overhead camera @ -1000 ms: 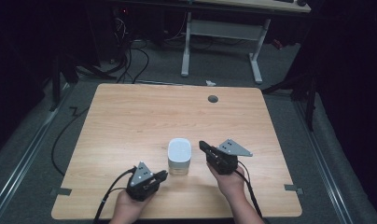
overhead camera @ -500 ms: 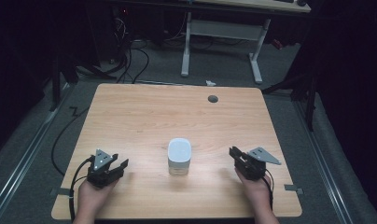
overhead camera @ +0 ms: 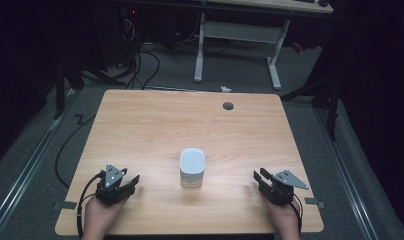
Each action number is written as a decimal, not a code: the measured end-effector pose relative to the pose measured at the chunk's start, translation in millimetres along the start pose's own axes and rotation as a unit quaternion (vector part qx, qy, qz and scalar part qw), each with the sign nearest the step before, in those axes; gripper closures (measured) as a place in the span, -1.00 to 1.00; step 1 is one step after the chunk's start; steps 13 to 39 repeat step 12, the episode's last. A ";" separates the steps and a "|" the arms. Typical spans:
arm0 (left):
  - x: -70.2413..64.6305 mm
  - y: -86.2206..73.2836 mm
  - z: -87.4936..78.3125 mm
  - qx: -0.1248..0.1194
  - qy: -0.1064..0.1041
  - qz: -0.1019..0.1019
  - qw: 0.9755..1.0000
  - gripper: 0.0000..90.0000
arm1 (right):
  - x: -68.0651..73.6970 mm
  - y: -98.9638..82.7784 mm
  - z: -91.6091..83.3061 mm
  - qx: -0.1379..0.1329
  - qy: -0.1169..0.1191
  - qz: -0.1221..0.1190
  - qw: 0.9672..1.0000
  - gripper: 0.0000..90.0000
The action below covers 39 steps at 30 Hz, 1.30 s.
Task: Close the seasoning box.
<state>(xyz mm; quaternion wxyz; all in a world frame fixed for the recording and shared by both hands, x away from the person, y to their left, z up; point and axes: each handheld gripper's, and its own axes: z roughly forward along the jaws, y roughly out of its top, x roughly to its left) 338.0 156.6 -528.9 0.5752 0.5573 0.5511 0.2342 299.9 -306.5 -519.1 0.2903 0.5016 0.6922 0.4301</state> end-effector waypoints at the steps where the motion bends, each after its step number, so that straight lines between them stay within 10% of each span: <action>1: -0.2 0.9 0.4 -0.003 -0.002 -0.005 1.000 0.06 | 0.0 0.0 0.0 0.000 0.000 0.000 1.000 0.48; 39: -0.4 5.3 1.9 -0.008 -0.010 -0.018 1.000 0.06 | -4.8 -1.0 -7.7 0.000 -0.006 0.008 1.000 0.42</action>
